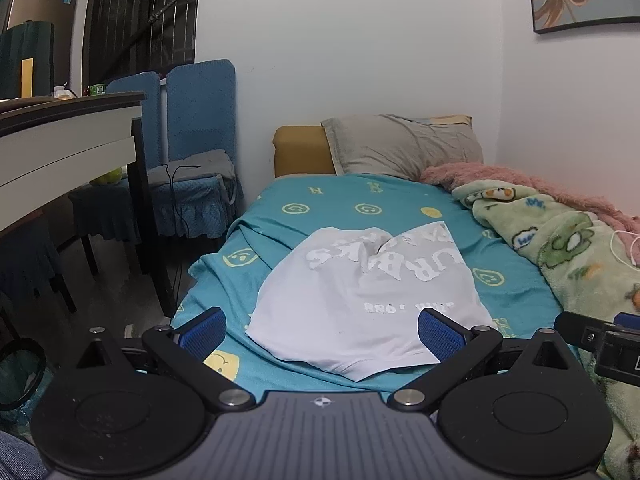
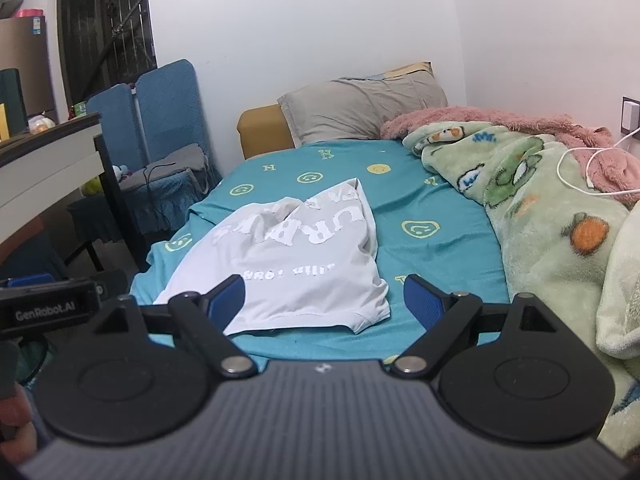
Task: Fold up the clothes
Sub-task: 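Move both grippers toward the crumpled white T-shirt on the bed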
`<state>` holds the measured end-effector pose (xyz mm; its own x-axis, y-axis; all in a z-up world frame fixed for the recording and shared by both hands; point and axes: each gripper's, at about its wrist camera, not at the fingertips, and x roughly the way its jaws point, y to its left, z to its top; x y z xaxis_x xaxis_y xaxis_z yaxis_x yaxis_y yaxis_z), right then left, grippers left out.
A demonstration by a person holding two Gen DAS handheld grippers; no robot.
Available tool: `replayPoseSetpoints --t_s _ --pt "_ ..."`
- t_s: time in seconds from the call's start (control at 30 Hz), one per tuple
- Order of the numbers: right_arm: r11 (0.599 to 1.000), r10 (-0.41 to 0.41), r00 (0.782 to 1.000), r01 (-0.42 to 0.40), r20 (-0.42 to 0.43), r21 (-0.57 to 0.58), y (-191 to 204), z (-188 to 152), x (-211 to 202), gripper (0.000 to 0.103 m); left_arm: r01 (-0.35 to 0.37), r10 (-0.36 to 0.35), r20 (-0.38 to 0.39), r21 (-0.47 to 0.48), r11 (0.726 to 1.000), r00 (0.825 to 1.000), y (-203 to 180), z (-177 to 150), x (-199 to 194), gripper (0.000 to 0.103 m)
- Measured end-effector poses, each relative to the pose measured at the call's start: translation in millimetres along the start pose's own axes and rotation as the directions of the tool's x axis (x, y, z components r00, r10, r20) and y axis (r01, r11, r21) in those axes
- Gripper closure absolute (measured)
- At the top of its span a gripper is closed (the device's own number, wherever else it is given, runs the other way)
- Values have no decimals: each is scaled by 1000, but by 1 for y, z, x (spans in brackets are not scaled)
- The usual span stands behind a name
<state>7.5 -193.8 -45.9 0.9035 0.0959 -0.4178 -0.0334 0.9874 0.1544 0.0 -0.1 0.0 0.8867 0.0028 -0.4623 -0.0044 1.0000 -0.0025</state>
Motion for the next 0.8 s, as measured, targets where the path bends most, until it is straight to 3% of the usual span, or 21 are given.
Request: replayPoseSetpoints --t_s 0.2,0.27,0.8 --pt "1000 11 1000 -11 -14 18 2 2 1 15 -22 22 -1 30 999 1000 -4 2 7 0" --pt "1000 12 1000 -12 -15 14 0 0 1 15 -25 24 33 27 999 999 -9 -3 -3 0" --pt "1000 1 1000 -1 -27 2 1 -1 4 15 -7 7 17 10 1000 1000 0 -3 0 0"
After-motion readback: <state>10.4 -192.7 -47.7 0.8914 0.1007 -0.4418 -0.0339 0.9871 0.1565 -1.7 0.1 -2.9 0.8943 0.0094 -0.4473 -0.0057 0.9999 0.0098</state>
